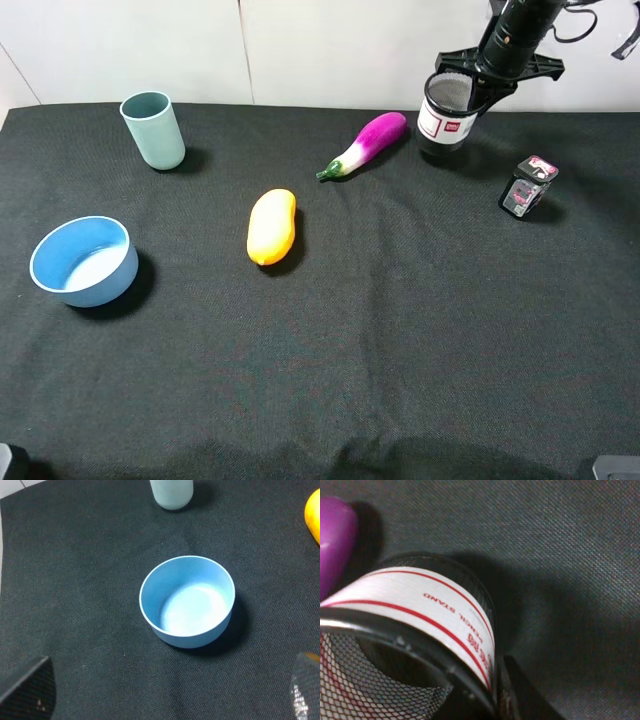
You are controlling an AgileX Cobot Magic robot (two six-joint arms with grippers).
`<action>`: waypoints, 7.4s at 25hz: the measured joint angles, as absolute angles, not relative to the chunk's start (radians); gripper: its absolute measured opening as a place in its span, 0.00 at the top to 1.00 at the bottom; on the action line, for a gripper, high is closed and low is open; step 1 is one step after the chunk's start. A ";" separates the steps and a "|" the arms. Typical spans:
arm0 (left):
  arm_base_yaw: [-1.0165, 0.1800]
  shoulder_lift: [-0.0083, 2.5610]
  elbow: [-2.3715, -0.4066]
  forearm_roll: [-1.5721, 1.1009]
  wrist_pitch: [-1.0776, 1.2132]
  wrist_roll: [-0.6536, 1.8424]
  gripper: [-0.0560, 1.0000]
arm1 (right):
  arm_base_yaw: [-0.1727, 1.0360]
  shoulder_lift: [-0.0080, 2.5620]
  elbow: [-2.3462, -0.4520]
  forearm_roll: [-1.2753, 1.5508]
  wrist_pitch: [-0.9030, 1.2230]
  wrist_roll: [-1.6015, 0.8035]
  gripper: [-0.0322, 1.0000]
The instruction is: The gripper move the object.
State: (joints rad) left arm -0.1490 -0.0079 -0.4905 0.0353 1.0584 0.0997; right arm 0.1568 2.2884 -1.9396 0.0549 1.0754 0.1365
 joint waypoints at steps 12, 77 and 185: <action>-0.149 -0.008 -0.490 0.035 1.058 0.100 0.01 | 0.157 2.315 -1.940 0.030 1.063 0.137 0.96; -0.149 -0.008 -0.490 0.035 1.058 0.099 0.01 | 0.157 1.806 -1.740 0.064 1.222 0.036 0.30; -0.149 -0.008 -0.490 0.035 1.058 0.099 0.01 | 0.052 -0.005 -0.498 0.000 1.017 -0.020 0.30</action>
